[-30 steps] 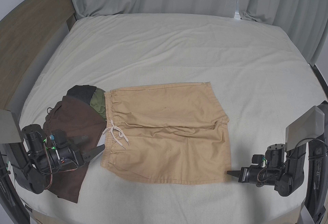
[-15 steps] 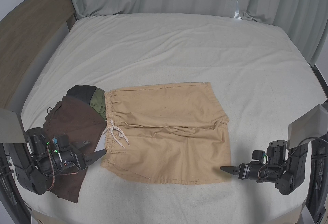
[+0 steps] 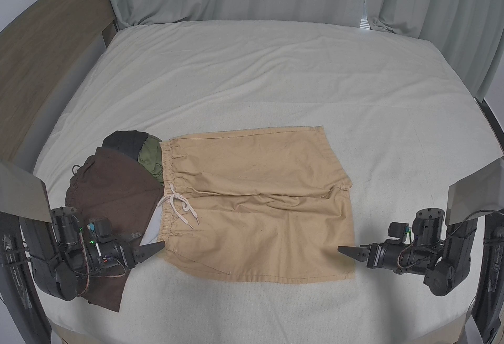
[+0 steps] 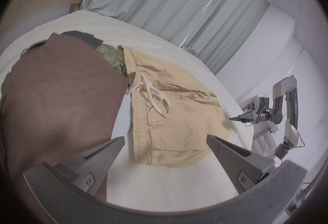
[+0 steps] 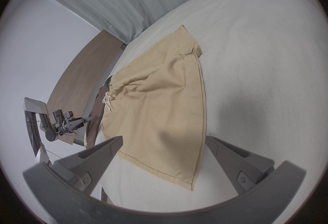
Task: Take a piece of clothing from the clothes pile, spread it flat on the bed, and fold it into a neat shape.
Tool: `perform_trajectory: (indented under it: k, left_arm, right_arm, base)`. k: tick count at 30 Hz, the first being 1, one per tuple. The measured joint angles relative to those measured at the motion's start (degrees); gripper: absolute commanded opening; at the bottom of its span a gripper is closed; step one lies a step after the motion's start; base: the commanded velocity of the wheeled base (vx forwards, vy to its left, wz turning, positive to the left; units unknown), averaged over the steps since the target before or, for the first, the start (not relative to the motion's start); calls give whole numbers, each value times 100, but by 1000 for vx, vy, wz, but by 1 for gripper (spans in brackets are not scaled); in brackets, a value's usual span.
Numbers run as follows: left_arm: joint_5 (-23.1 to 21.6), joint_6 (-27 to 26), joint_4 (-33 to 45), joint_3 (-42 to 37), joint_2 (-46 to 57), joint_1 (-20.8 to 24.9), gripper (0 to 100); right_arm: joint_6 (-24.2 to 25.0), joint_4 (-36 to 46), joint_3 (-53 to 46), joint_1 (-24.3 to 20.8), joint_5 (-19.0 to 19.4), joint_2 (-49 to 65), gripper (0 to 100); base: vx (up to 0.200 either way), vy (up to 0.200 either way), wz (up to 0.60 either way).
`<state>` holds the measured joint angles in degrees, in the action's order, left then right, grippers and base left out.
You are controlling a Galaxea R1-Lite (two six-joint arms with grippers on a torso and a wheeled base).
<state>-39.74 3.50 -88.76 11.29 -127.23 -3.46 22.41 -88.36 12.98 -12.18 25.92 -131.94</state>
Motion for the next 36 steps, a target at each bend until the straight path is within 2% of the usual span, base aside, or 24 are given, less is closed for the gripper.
perform_trajectory:
  k: [9,24,30,36]
  left_arm:
    - [39,580,0,28,-378,-6,100]
    - [129,635,-2,260,-1001,-17,100]
    - [349,681,-2,469,-1248,27,100]
    - [372,1248,-24,596,-1364,110,100]
  right_arm:
    - [0,-2,33,9,-2,16,100]
    - [0,-2,33,22,-2,7,100]
    - [0,-2,49,35,-2,0,100]
    - [0,-2,71,44,-2,-11,100]
  base:
    - [0,0,0]
    - [0,0,0]
    - [0,0,0]
    - [0,0,0]
